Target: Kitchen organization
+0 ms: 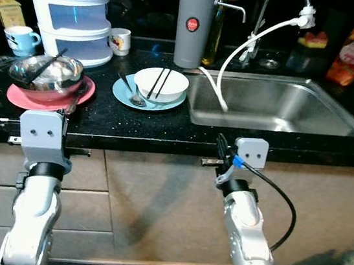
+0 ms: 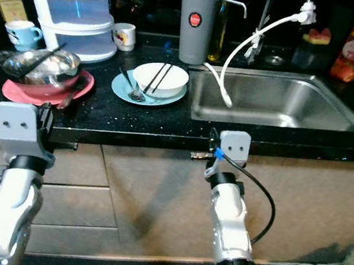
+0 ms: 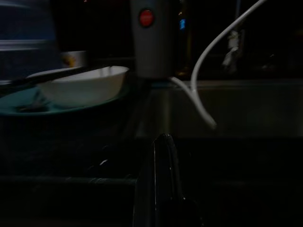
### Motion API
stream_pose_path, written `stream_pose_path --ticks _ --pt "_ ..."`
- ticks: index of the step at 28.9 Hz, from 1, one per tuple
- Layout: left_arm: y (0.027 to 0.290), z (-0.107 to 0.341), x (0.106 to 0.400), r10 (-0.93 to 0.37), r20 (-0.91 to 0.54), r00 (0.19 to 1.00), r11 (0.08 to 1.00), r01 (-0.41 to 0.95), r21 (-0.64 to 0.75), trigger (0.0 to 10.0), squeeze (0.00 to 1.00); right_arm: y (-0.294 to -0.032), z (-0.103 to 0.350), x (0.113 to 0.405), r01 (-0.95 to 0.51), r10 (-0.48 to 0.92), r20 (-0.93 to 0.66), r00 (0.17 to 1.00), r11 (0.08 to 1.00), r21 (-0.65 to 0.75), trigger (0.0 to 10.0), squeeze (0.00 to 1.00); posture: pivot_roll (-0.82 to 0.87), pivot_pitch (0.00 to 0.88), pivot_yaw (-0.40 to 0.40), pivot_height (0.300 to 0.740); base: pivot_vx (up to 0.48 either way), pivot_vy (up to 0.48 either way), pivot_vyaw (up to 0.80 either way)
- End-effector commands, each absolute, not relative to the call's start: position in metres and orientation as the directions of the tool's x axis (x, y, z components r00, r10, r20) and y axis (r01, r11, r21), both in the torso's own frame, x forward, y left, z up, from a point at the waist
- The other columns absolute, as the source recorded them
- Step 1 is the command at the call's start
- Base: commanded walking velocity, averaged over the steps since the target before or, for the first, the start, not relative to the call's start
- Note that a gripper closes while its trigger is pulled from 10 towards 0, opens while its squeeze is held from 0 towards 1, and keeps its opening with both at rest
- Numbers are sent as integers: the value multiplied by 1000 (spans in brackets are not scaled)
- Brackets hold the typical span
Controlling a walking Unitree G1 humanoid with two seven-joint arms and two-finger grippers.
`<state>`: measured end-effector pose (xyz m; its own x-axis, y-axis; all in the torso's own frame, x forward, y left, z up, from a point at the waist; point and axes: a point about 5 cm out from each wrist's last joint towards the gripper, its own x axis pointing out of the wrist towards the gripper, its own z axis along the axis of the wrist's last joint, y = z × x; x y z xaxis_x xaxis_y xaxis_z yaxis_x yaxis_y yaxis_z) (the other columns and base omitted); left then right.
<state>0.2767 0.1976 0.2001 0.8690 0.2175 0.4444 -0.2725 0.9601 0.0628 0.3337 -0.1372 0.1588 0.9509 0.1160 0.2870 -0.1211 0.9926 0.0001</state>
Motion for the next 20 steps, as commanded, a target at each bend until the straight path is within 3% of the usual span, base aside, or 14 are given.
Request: stream_pose_path --ticks 1,20 --pt "200 203 276 220 449 866 956 -283 78 10000 0 -135 160 334 -126 115 294 949 992 18 10000 0 44 51 4 740 244 0 0" --pt "202 212 278 216 472 855 954 -288 85 10000 0 -133 169 336 -136 116 328 937 990 38 10000 0 45 52 3 740 217 0 0"
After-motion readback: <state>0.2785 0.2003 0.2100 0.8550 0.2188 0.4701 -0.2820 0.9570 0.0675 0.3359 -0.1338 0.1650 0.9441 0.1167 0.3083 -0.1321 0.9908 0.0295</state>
